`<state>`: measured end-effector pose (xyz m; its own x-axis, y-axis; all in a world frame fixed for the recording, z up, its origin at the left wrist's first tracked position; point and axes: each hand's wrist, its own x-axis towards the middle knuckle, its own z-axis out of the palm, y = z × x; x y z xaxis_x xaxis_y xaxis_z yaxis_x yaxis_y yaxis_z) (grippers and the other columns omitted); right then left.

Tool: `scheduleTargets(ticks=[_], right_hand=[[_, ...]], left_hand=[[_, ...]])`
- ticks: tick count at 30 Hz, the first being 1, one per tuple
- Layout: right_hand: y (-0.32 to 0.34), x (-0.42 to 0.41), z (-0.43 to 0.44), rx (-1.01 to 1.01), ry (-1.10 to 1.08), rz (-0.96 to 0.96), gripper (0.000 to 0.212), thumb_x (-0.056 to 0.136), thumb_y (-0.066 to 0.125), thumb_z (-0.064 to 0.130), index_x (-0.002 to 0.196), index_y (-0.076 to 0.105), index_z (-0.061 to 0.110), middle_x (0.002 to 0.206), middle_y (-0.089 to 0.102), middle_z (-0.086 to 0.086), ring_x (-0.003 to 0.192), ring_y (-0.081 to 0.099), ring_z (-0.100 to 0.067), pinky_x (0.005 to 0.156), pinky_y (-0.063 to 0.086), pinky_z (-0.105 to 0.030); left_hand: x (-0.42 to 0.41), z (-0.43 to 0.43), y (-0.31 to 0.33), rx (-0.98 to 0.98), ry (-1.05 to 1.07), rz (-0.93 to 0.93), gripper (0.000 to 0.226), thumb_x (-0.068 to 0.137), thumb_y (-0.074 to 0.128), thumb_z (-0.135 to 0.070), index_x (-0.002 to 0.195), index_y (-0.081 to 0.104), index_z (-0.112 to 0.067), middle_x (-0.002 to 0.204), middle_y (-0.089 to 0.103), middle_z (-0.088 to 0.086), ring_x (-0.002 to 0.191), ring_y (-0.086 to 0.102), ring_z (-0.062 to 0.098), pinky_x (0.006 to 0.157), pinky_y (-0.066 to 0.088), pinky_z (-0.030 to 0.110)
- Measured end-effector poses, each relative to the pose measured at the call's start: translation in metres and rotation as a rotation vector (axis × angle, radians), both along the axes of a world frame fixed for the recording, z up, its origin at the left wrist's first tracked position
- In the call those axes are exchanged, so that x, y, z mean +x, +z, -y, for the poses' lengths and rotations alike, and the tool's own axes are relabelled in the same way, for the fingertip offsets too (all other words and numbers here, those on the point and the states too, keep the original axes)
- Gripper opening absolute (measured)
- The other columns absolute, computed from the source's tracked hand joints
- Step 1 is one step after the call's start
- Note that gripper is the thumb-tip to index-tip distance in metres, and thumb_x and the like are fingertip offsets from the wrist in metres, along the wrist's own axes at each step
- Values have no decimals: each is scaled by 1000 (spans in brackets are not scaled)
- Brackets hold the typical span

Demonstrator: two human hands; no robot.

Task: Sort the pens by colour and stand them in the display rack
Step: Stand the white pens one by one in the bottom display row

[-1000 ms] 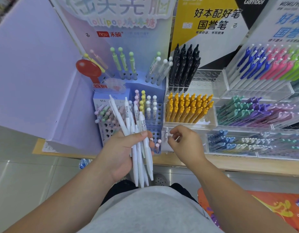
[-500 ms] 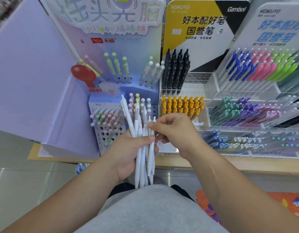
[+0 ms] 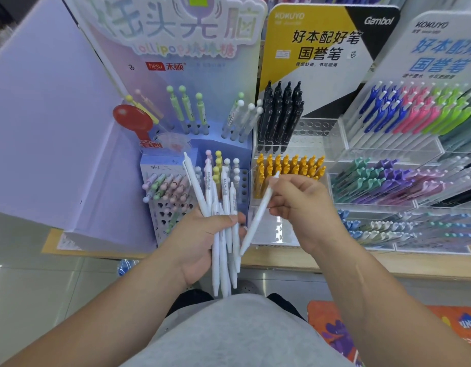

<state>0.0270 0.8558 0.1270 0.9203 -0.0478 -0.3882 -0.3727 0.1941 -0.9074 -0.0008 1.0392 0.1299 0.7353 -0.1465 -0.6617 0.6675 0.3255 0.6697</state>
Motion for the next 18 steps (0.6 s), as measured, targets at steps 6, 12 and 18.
scheduleTargets(ticks=[6, 12, 18], right_hand=[[-23, -6, 34, -460, -32, 227, 9, 87, 71, 8, 85, 73, 16, 70, 70, -3, 68, 68, -24, 64, 58, -29], [-65, -17, 29, -663, 96, 327, 20, 81, 77, 8, 99, 70, 15, 79, 69, 4, 72, 64, -5, 70, 55, -18], [-82, -24, 25, -838, 257, 456, 22, 83, 77, 12, 104, 73, 15, 80, 71, 8, 74, 66, -4, 73, 55, -18]], left_hand=[[2, -6, -4, 53, 29, 16, 18, 90, 59, 8, 102, 65, -3, 85, 73, 13, 63, 69, 20, 55, 58, 32], [3, -6, -6, 59, 69, 4, 23, 89, 60, 7, 109, 64, -3, 87, 75, 13, 66, 72, 19, 55, 57, 31], [1, -7, -5, 48, 107, 0, 28, 89, 60, 6, 115, 62, -5, 87, 76, 12, 68, 73, 20, 54, 56, 30]])
